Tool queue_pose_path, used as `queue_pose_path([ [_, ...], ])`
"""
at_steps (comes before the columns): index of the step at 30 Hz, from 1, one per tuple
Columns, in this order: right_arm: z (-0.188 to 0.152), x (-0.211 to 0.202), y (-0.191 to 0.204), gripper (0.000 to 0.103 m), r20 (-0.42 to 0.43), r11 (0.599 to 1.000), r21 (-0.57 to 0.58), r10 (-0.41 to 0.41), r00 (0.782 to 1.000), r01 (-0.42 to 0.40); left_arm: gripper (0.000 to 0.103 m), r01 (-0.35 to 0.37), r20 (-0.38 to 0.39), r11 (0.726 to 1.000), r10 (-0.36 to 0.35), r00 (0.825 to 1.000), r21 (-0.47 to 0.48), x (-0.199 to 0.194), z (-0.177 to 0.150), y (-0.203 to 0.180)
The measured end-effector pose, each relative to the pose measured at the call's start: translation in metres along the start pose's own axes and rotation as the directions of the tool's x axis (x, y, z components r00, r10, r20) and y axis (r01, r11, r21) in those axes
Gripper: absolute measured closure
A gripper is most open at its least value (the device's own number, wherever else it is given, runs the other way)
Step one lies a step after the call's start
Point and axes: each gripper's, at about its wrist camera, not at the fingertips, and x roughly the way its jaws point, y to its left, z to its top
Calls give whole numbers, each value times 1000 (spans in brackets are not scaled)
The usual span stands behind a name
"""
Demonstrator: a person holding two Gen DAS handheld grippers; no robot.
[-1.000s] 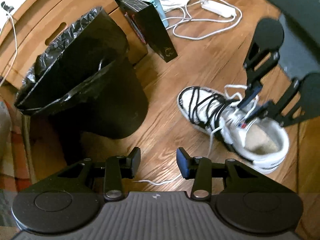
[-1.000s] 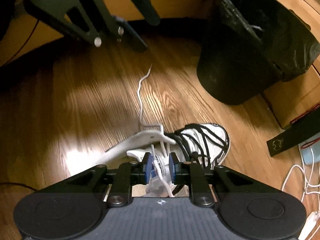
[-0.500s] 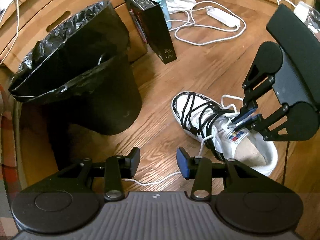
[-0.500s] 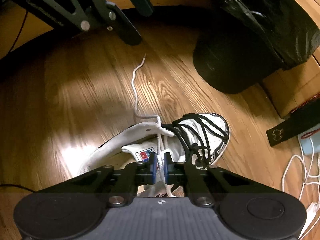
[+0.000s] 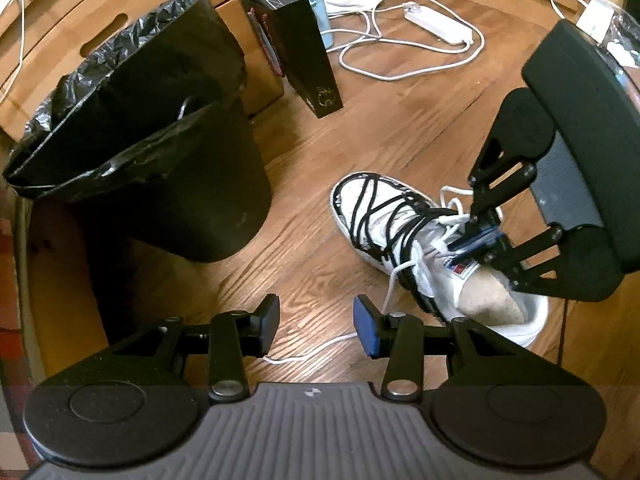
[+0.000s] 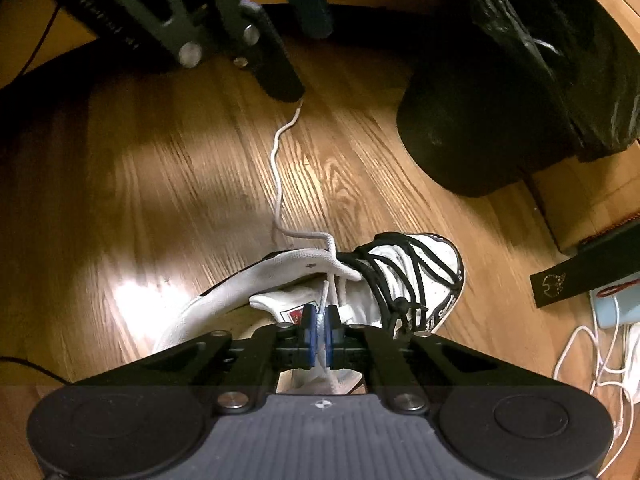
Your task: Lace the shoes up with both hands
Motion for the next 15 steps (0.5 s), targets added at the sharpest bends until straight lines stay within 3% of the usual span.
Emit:
queue_pose_path([
  [10,7,6,19,98,-14,991,-127,-45,999,43,58,0,16,994,2,1000,-113,-6,0,21],
  [15,8,9,24,98,-18,984,-167,-70,997,66,58,-11,8,996,12,1000,-88,-3,1,17],
])
